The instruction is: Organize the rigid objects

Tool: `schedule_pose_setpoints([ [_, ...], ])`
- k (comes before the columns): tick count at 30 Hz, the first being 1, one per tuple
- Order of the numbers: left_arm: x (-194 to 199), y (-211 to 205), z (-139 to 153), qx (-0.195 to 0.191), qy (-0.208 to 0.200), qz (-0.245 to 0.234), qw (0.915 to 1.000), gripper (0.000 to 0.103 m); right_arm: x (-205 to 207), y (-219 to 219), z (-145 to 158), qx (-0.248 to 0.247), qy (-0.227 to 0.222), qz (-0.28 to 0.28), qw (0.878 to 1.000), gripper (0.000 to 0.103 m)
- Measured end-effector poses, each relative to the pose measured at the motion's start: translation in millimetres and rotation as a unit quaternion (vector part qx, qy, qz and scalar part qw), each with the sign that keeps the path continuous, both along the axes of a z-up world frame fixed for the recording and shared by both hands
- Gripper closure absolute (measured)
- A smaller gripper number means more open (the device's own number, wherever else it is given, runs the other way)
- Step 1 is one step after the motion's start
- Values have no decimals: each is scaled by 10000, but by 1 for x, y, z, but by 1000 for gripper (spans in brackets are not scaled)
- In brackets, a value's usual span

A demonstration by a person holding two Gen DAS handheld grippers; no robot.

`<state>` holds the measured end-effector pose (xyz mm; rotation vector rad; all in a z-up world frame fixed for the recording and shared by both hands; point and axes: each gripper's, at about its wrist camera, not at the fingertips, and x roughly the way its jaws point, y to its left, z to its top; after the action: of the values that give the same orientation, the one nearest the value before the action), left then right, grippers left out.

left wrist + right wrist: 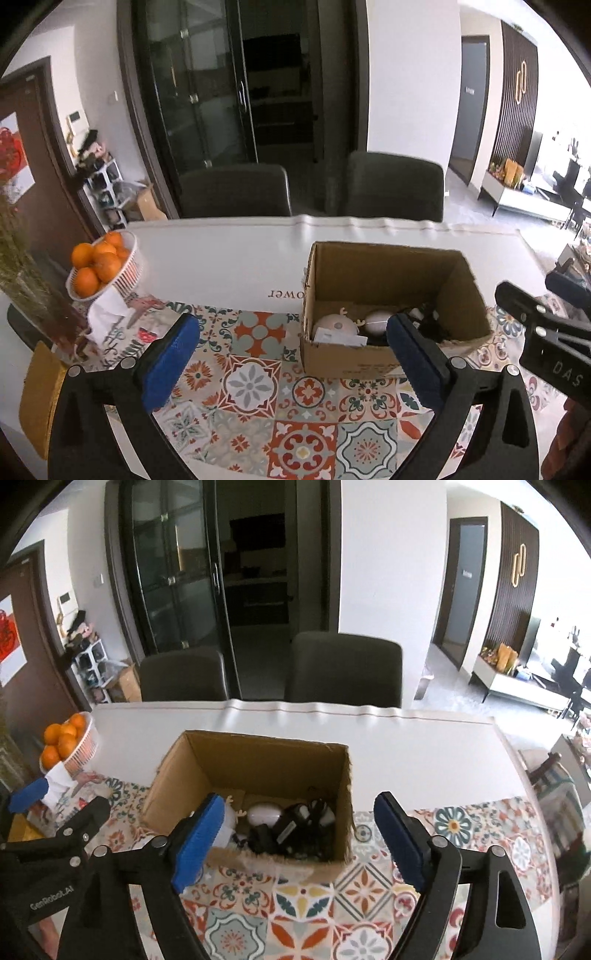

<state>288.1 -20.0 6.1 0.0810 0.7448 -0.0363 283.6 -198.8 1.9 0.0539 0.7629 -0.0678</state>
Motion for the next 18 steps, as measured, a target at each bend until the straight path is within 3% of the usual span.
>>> schedule_pose_setpoints([
  [8,-62,-3,28,243,-639,55,9976,0,-67,-2,27,-123,-377,-198,9990,11],
  [18,-119,-6,45,389,-1043,-3,9938,0,-128,-4,37,-182,-521,-342,9979,9],
])
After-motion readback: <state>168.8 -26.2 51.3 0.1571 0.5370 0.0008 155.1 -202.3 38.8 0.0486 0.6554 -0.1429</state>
